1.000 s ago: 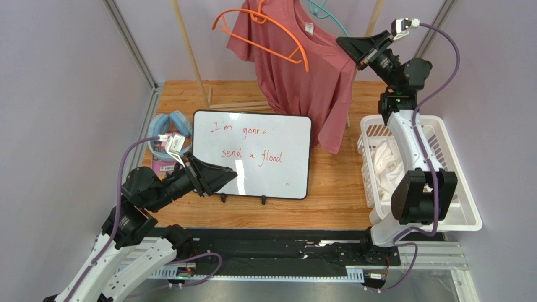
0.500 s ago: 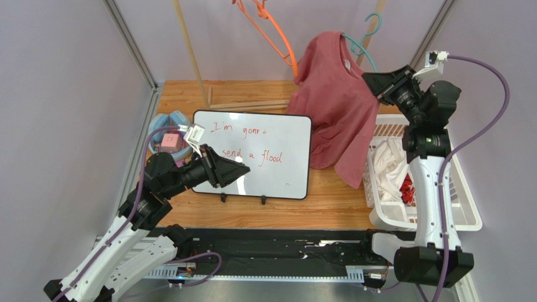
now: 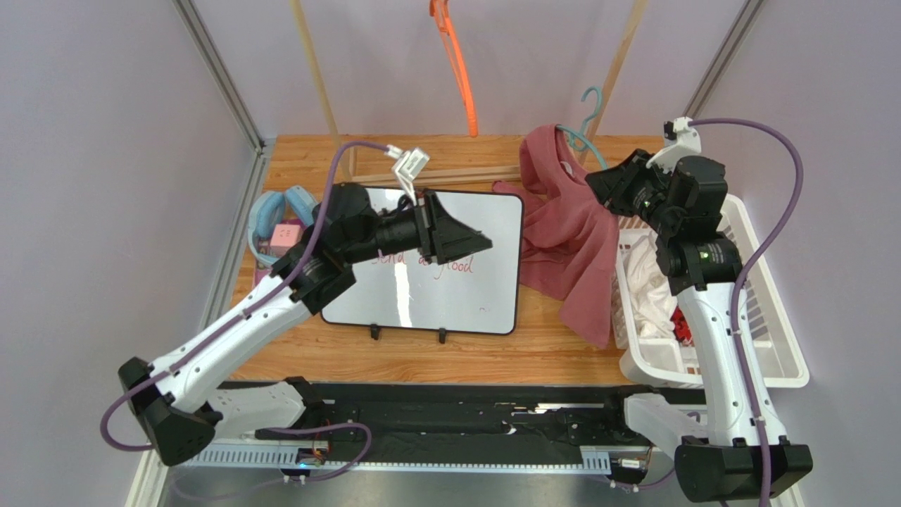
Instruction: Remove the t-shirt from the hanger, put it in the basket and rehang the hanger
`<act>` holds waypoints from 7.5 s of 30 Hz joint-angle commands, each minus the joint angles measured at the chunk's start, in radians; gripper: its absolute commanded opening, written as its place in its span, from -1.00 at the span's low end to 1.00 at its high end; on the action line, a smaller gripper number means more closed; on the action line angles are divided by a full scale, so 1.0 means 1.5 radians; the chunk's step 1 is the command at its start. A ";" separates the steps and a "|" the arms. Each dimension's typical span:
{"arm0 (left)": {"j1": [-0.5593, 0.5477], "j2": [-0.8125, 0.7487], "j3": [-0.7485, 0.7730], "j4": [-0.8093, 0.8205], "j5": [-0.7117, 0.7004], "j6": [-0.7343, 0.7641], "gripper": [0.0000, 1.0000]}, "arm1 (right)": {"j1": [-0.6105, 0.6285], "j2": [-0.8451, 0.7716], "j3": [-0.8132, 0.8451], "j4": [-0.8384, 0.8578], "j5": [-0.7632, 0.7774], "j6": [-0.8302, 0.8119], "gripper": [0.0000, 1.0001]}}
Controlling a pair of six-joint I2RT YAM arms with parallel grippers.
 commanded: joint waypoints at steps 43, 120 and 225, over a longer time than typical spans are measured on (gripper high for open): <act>-0.032 0.704 0.849 0.016 -0.190 0.126 0.19 | 0.029 -0.119 -0.035 0.028 -0.048 -0.062 -1.00; -0.005 0.708 0.850 0.181 -0.180 -0.079 -1.00 | 0.077 -0.258 -0.410 0.000 -0.013 0.024 -1.00; 0.015 -0.226 0.097 -0.342 -0.227 0.185 -1.00 | -0.184 0.324 0.762 0.512 0.435 -0.214 -1.00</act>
